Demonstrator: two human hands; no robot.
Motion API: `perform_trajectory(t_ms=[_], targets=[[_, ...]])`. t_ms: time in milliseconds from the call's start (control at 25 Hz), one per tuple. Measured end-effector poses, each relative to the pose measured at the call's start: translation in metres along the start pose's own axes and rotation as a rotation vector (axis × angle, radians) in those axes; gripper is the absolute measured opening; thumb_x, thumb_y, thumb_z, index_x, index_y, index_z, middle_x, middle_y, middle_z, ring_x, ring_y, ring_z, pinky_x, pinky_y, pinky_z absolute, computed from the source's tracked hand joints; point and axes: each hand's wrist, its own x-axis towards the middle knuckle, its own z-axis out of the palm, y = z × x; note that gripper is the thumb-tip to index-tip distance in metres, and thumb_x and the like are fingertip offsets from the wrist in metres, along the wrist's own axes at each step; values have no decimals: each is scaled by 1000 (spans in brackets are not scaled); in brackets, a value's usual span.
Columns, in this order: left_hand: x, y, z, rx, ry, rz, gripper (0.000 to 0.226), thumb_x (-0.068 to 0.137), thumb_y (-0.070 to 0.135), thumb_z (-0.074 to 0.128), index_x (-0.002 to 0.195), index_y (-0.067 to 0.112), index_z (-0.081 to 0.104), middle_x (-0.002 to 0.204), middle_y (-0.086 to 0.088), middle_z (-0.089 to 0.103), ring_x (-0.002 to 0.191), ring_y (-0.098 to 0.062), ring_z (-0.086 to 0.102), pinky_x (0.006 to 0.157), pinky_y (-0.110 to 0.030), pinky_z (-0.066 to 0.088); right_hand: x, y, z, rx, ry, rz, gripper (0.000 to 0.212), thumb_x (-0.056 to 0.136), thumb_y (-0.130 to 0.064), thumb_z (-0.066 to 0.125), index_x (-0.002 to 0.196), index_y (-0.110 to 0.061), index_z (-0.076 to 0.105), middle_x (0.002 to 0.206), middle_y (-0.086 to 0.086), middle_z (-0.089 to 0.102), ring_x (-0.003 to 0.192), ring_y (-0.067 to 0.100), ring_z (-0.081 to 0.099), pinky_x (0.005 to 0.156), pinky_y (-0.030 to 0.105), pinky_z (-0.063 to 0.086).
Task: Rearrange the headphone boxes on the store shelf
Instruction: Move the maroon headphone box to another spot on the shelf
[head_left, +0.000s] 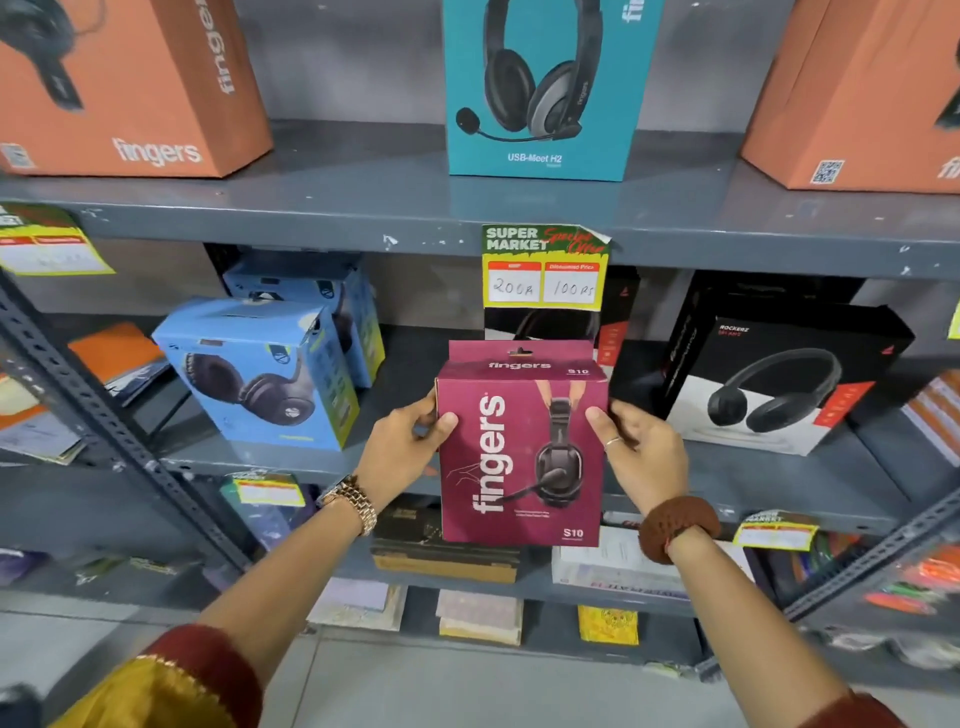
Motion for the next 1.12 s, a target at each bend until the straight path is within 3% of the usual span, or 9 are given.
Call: perform_trajectory(t_ms=[120,200,400,560,680,840,920,1000,1120], targets=[[-21,-8,-20,51,-18,1,36,89,42,53,115,19,61,96,-10,69,89,-26,71,65,-47,61,-28,-15,1,26,-15,38,50,79,-50,63,115,-15,66,111,5,72,94,11,66,88,39,55],[-28,-12,-31,5,-45,-26,39,89,41,54,115,12,60,102,-20,67,90,-30,71,66,-50,61,-42,-26,5,53,-37,41,50,79,-48,64,116,-14,66,111,7,72,95,18,68,86,46,56],[-37,-23,-54,-58,-45,-39,31,90,34,56,117,19,61,103,-25,67,96,-36,67,80,-55,56,-55,-45,27,110,-70,59,46,82,-39,65,119,-12,62,117,10,69,105,22,66,92,48,53],[-32,-34,-63,-73,8,-18,48,89,8,59,135,17,49,120,-14,66,95,-25,66,91,-42,55,-38,-63,62,109,-146,49,28,91,-28,54,116,-16,59,120,7,66,113,21,59,96,30,43],[-22,-44,-67,-152,21,-40,67,85,-8,55,144,17,35,137,-14,55,87,-22,62,78,-19,56,-8,-80,95,252,-220,100,17,94,-16,46,110,-18,51,112,4,62,112,23,56,95,31,39],[1,-63,-70,-167,78,-127,84,83,-13,52,151,22,16,126,-23,60,107,-34,62,69,-12,53,25,-78,140,287,-269,182,31,92,-4,40,122,-11,45,101,2,58,103,23,51,93,32,37],[8,-69,-70,-186,98,-138,84,82,-16,49,151,21,16,127,-21,60,116,-37,58,76,-24,56,33,-71,156,293,-309,215,27,92,-3,39,116,-14,47,93,-2,56,99,21,48,87,31,35],[12,-74,-68,-165,130,-122,84,81,-17,47,150,19,16,136,-20,53,123,-37,54,93,-43,52,39,-65,165,289,-320,210,27,92,-5,41,117,-11,49,101,0,58,102,20,50,90,30,35],[14,-83,-63,-171,149,-115,85,81,-15,49,150,19,15,144,-19,46,127,-36,50,103,-47,45,45,-61,169,269,-319,166,26,94,-12,43,117,-10,53,108,2,59,105,19,53,92,30,36]])
